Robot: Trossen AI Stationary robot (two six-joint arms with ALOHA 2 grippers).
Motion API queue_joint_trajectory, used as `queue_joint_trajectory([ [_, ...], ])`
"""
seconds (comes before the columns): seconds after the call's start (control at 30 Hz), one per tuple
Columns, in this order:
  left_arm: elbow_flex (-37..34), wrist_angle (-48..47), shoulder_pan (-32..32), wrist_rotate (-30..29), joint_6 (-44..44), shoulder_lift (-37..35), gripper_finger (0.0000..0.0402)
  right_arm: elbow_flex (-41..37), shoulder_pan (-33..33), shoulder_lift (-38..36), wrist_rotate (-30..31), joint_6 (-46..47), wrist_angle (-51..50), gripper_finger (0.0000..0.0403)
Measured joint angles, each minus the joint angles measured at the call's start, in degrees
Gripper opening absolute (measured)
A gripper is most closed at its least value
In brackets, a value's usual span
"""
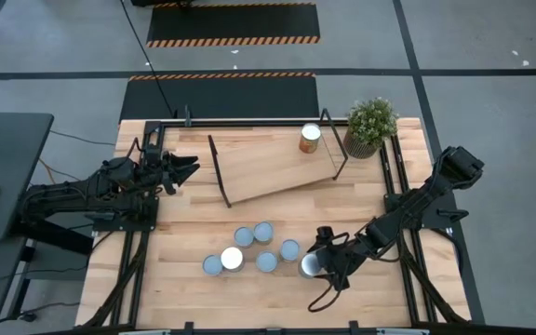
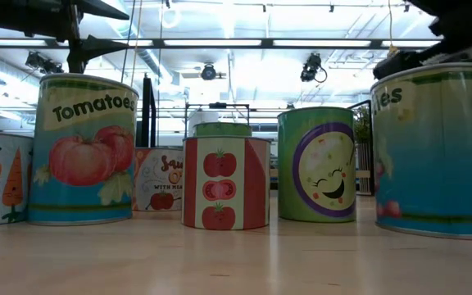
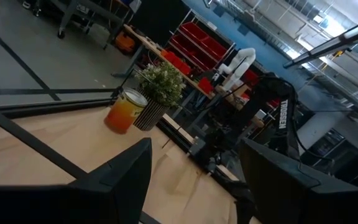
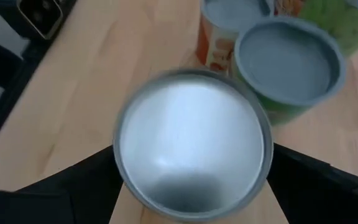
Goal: Pick and place cans onto a shelf
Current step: Put the canned cherries on the shelf
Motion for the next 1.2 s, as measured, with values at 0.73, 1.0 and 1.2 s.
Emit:
queue_joint_trajectory([
  [0.73, 0.0, 0.0, 0.0, 1.6, -2.0, 0.0, 0.0247, 0.9, -2.3, -1.2, 3.3, 10.0, 0.2, 0.0313],
  [1.0, 0.0, 0.0, 0.0, 1.6, -1.5, 0.0, 0.0247, 11.5, -9.6, -5.8, 12.4, 8.4, -24.5, 0.0319],
  [1.2, 0.0, 0.0, 0.0, 1.5, 0.5, 0.0, 0.0247, 13.3, -20.4, -3.0, 18.7, 9.4, -23.8, 0.0319],
])
